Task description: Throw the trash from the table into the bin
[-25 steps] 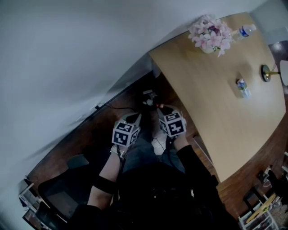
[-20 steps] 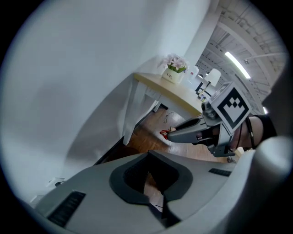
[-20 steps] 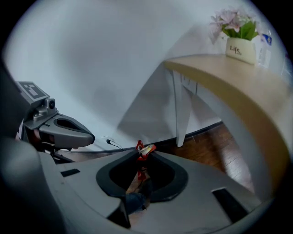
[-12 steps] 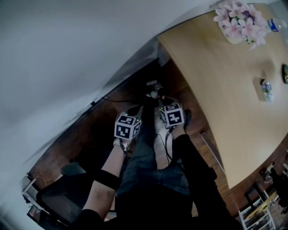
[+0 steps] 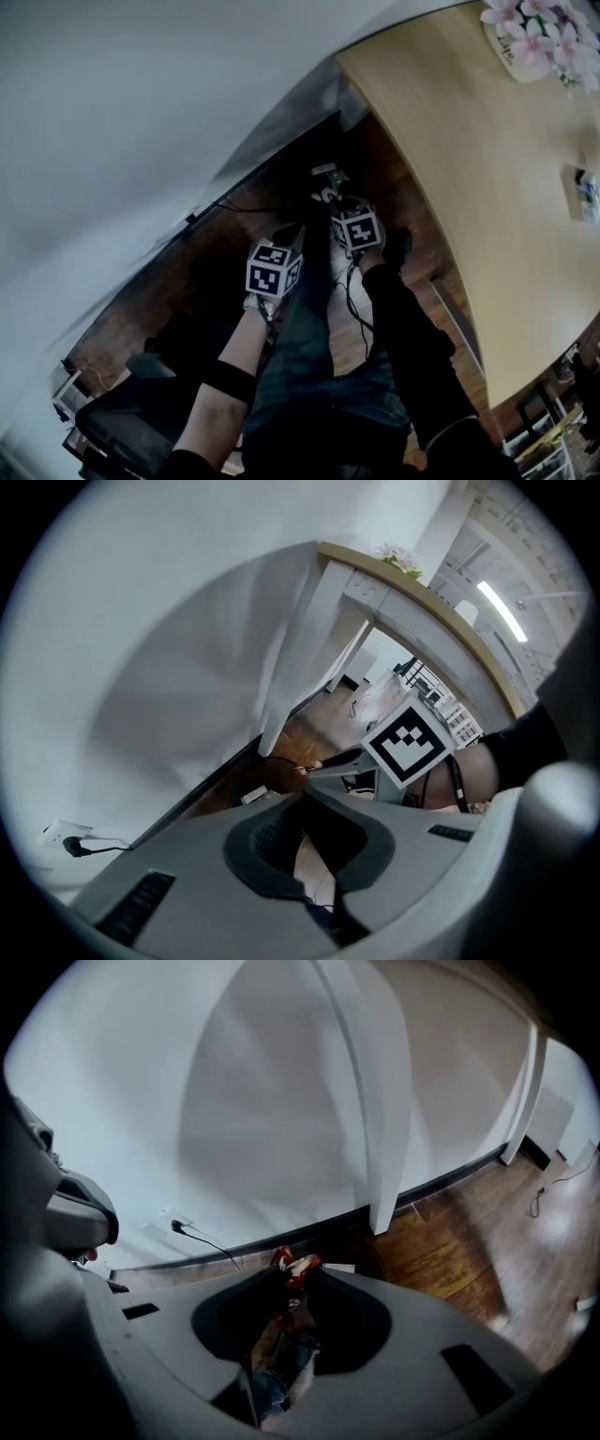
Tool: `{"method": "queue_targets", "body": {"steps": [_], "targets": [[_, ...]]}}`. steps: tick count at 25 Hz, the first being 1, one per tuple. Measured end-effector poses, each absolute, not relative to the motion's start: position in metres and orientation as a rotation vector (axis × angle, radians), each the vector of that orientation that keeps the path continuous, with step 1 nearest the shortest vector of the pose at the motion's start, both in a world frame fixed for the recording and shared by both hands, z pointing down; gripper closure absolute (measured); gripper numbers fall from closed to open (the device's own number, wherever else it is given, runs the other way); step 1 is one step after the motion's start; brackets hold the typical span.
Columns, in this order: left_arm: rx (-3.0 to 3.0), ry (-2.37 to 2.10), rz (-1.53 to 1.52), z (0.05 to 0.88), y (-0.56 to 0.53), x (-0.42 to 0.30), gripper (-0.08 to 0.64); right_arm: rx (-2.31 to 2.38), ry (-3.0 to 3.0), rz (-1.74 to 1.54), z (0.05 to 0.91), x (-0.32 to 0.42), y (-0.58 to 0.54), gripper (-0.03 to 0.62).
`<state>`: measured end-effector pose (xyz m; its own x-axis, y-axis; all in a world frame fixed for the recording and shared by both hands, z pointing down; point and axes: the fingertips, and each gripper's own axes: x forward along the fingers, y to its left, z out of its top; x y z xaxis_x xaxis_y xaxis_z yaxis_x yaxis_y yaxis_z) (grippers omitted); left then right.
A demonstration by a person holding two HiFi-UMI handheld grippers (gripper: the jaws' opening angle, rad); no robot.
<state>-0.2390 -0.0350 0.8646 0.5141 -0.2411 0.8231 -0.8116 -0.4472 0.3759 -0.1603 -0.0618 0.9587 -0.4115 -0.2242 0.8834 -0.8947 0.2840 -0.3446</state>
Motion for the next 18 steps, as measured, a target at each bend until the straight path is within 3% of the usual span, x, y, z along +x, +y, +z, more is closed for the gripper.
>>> {"method": "queue_targets", "body": {"steps": [2, 4, 11, 18], "targets": [[1.950, -0.859, 0.900, 0.866, -0.031, -0.237, 0.558, 1.016, -1.834, 1.161, 0.963, -0.164, -0.064, 0.373], [1.945, -0.861, 0.901, 0.865, -0.028, -0.233, 0.558, 1.041, -1.838, 1.157, 0.965, -0.162, -0.066, 0.354], [1.958, -0.873, 0.876, 0.843, -0.028, -0.218, 0.558, 1.080, -1.880, 1.183, 0.924, -0.151, -0.062, 0.351], [2.017, -0.871, 0.819, 0.775, -0.033, -0.202, 0.558, 1.072, -2.011, 1.124, 0.806, -0.135, -0.047, 0.351]]}}
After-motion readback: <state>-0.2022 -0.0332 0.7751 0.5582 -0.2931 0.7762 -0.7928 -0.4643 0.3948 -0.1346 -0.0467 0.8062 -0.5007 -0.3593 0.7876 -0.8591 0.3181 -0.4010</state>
